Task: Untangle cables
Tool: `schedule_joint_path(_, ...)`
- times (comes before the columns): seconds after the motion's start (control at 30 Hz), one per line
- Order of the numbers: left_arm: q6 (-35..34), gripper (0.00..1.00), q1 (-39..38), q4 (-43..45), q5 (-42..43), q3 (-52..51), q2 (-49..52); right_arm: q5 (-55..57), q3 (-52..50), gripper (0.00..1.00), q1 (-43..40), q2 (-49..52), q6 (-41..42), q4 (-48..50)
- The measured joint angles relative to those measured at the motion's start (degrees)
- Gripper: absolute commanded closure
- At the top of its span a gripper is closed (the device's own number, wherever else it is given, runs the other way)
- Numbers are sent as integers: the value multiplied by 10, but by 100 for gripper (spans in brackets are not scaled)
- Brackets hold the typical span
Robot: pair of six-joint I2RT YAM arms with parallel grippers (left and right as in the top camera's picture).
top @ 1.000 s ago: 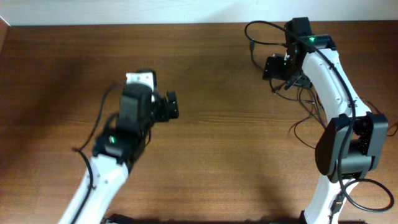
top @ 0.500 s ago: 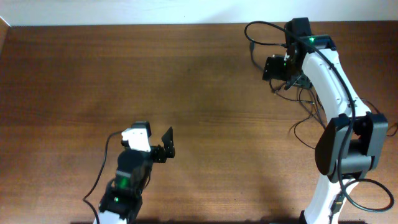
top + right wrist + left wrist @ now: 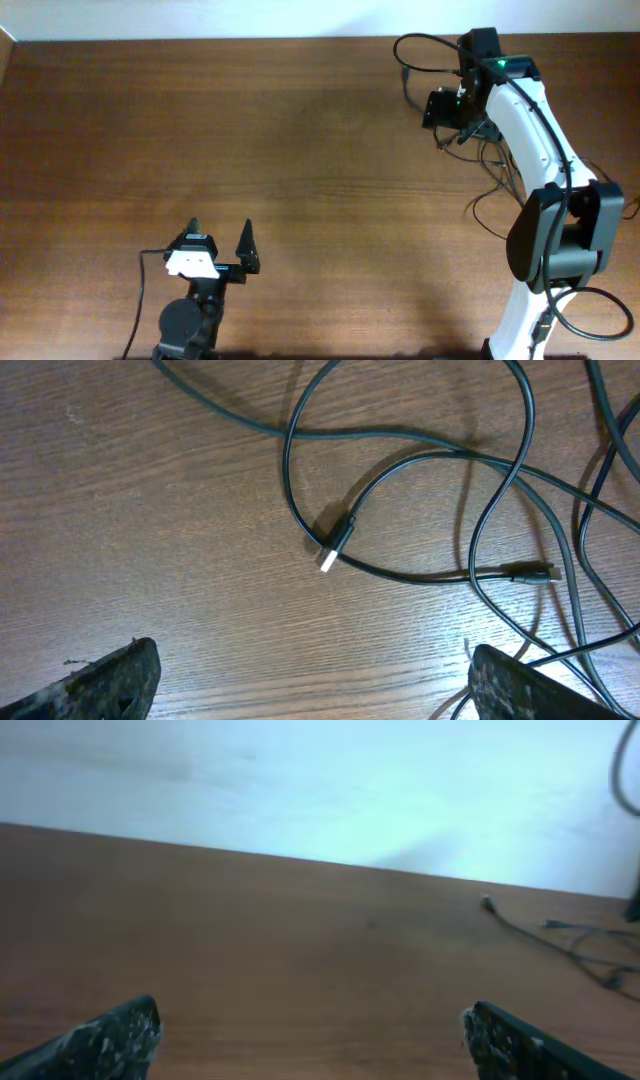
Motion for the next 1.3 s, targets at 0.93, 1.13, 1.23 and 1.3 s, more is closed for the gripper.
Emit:
schedule_joint_path(0.93, 114, 1, 60, -3, 18, 0, 0, 0, 0, 2, 0, 0, 0, 0)
schedule_joint_path(1.13, 115, 1, 60, -3, 19, 0, 0, 0, 0, 2, 0, 0, 0, 0)
schedule_joint_path(1.23, 115, 1, 60, -3, 19, 0, 0, 0, 0, 2, 0, 0, 0, 0)
schedule_joint_path(1.3, 115, 1, 60, -3, 19, 0, 0, 0, 0, 2, 0, 0, 0, 0)
